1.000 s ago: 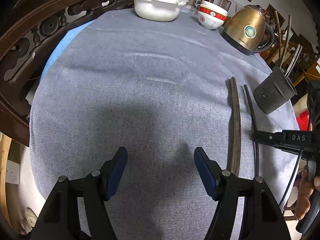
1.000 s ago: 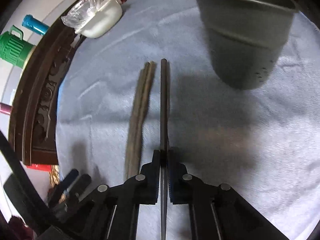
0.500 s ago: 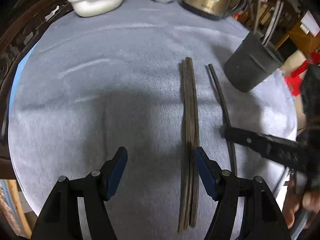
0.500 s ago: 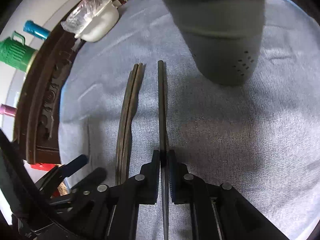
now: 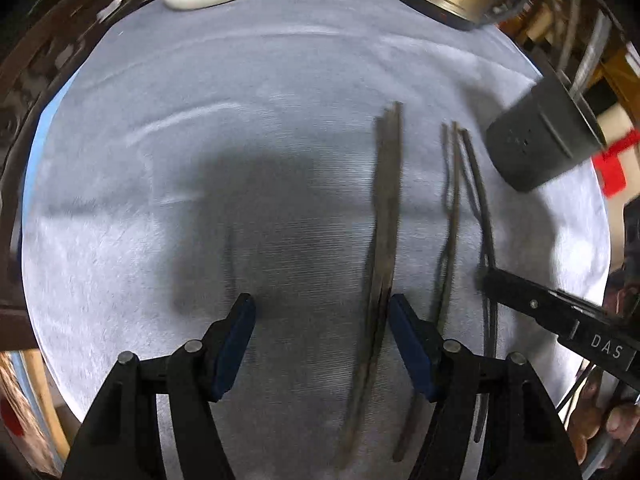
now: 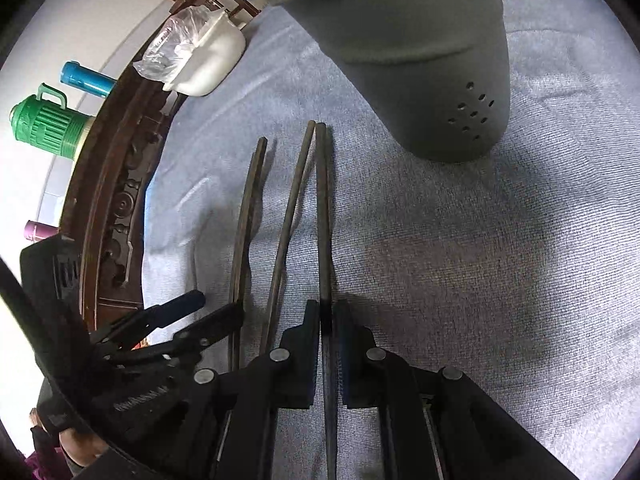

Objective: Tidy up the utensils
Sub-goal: 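Grasp one dark chopstick with the right tool while the left tool grasps another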

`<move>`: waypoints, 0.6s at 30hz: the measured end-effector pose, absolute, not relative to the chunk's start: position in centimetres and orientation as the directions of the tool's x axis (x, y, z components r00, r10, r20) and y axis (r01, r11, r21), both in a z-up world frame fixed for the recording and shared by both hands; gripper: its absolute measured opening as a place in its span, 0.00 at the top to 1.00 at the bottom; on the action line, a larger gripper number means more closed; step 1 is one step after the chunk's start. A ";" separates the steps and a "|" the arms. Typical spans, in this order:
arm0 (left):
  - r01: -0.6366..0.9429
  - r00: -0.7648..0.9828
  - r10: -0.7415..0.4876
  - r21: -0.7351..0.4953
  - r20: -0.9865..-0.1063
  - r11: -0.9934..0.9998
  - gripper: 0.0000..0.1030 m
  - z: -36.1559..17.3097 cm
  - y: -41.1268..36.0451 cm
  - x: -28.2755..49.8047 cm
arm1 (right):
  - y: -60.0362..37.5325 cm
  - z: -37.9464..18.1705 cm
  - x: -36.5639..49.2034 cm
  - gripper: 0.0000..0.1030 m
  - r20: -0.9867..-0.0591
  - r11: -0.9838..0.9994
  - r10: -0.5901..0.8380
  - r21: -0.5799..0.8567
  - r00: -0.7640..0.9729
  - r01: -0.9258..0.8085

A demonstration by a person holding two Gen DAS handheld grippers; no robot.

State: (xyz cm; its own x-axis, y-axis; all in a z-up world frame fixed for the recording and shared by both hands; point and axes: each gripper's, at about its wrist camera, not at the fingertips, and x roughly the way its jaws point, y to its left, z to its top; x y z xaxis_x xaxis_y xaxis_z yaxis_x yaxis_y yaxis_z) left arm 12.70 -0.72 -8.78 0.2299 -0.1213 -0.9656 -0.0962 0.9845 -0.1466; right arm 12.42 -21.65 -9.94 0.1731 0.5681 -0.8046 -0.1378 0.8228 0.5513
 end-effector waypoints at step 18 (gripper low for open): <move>-0.174 0.207 -0.139 -0.176 -0.968 0.969 0.56 -8.7 2.8 12.6 | -20.5 -10.0 12.8 0.90 -0.812 0.832 0.555 0.539 0.180 -0.133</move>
State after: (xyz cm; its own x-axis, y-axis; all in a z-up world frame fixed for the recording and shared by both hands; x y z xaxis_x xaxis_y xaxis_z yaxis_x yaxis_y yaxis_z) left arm 12.62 2.83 -8.74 0.2067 -0.1392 -0.9684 -0.1738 0.9689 -0.1764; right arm 12.83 -20.48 -9.96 0.1803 0.5549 -0.8122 -0.1328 0.8319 0.5389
